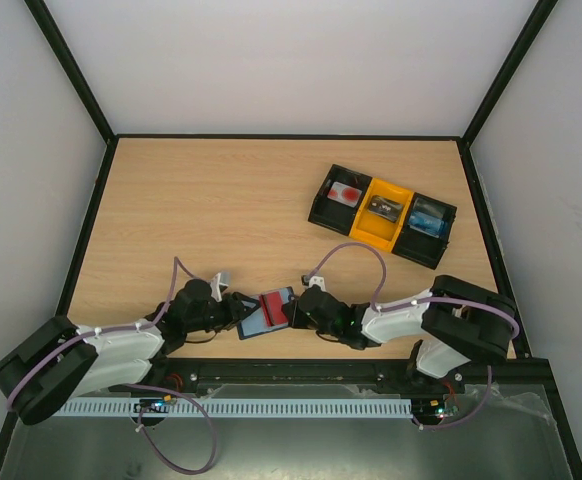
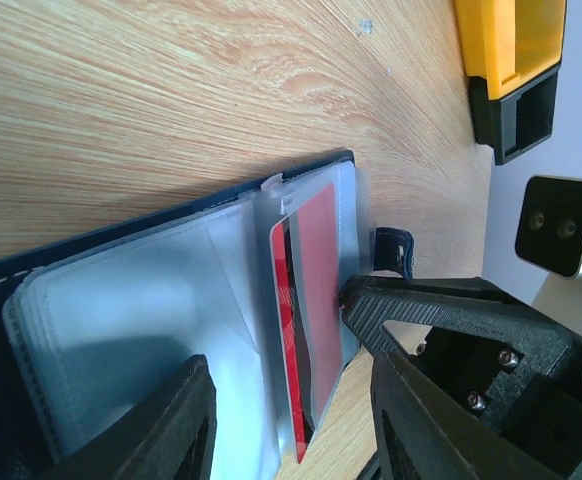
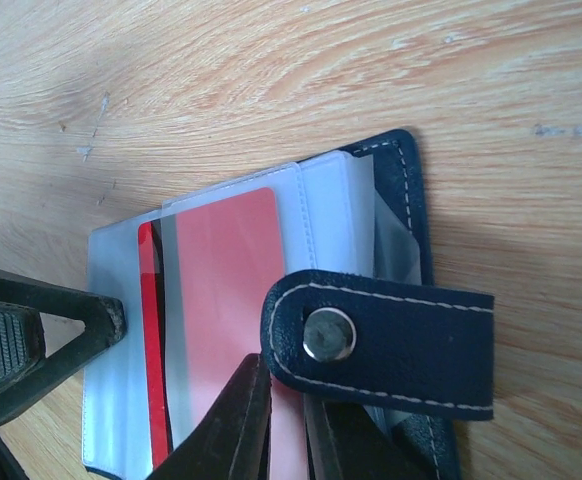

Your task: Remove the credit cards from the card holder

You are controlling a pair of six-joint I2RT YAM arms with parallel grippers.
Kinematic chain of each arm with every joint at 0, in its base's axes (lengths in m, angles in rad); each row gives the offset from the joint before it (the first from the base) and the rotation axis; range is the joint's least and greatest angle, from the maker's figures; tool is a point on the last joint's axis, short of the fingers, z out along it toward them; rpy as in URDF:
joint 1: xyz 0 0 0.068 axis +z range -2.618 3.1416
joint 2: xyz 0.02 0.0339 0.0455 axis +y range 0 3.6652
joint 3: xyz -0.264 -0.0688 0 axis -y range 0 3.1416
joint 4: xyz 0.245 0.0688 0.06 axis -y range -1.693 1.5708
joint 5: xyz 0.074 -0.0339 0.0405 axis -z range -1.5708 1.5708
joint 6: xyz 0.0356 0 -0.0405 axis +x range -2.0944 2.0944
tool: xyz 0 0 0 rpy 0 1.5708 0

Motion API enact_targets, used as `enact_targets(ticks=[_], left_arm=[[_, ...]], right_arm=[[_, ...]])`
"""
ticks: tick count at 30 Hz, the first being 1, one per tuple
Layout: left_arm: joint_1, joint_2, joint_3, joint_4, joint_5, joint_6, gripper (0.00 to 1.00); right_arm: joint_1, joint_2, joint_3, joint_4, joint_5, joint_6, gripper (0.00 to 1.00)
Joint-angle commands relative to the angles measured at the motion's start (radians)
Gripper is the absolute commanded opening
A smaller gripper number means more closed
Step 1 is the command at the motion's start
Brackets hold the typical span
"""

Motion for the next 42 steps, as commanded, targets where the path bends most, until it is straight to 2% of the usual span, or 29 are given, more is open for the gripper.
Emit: enact_targets(ticks=[1,11,17,22,26,34,42], left_arm=[[0.002,0.006,-0.006,0.017,0.000,0.008,0.44],[0.001,0.108,-0.005,0.113,0.003,0.001,0.39],[-0.003,0.190,-0.010,0.215,0.028,-0.022,0.30],[-0.005,0.257,-0.012,0.326,0.055,-0.044,0.31],[-0.005,0.297,-0.018,0.390,0.077,-0.058,0.23],[-0.005,0.301,-0.034,0.386,0.065,-0.065,0.12],[-0.003,0.215,-0.035,0.284,0.029,-0.043,0.05]], right_arm=[[0.016,0.039,-0.039,-0.040,0.025,0.009,0.12],[0.019,0.079,-0.053,0.011,-0.010,0.032,0.08],[0.023,0.091,-0.057,0.017,-0.013,0.038,0.08],[0.026,0.097,-0.067,0.034,-0.016,0.053,0.08],[0.028,0.101,-0.067,0.036,-0.018,0.053,0.08],[0.029,0.093,-0.077,0.029,0.004,0.065,0.08],[0.029,0.113,-0.069,0.030,0.010,0.061,0.09]])
